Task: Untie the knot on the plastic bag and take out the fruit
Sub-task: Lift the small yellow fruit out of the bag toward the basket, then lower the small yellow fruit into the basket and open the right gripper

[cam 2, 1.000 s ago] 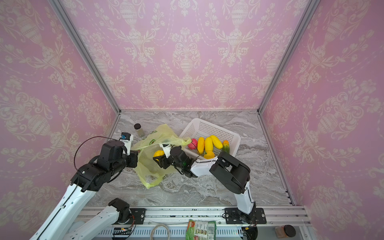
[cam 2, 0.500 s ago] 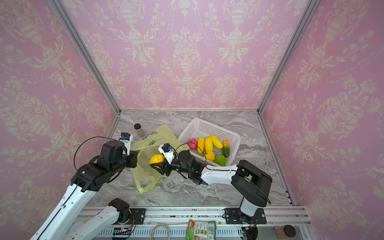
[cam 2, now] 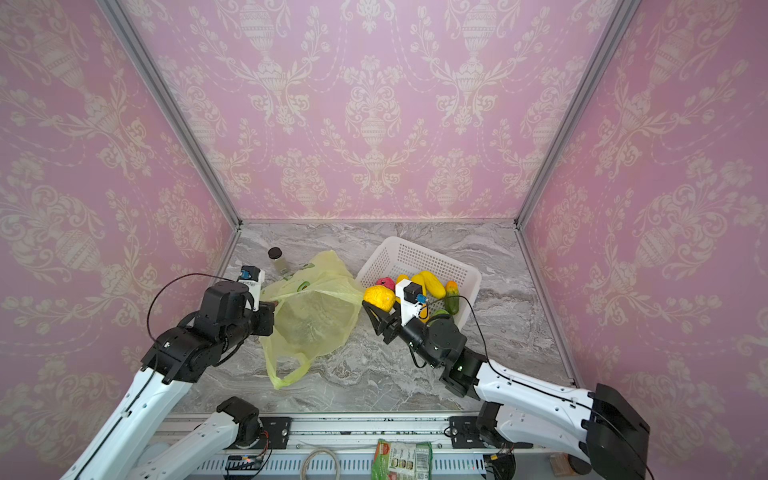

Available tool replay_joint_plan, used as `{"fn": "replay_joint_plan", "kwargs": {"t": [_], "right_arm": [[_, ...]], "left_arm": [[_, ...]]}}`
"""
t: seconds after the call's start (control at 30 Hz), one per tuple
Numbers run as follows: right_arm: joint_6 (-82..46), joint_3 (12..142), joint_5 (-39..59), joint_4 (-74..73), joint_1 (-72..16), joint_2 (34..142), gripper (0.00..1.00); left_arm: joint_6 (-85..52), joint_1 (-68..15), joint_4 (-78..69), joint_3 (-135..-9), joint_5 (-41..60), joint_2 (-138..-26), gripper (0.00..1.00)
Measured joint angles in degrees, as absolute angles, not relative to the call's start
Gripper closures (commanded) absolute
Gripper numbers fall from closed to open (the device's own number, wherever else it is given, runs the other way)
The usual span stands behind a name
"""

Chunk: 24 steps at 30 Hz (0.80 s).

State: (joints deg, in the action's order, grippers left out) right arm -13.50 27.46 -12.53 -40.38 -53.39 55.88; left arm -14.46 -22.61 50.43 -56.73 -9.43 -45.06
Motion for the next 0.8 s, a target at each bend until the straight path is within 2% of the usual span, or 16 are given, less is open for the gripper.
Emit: {"fn": "replay_joint_plan", "kwargs": {"t": [0.17,0.3,0.57,0.8], "right_arm": [[-17.0,27.2,-21.3,-33.6,-45.8,54.7,0.73],[-22.2,28.3,-23.9,-26.9,-39.0,58.4,0.74],[-31.3,34.9,-18.3,-19.0,-28.7,71.4,0.79],[-34.7,44.6,-16.2,-10.4,-27.0,83.0,0.85]], "left_arm": [[-14.5,-22.6,50.5,-56.7,-9.4,-45.0,1.00],[-14.5,-22.6,50.5,-56.7,-9.4,-45.0,1.00],[-14.5,-22.6,50.5,-56.7,-9.4,-44.9,1.00],[-14.5,-22.6,50.5,-56.7,-9.4,-44.6,1.00]]}}
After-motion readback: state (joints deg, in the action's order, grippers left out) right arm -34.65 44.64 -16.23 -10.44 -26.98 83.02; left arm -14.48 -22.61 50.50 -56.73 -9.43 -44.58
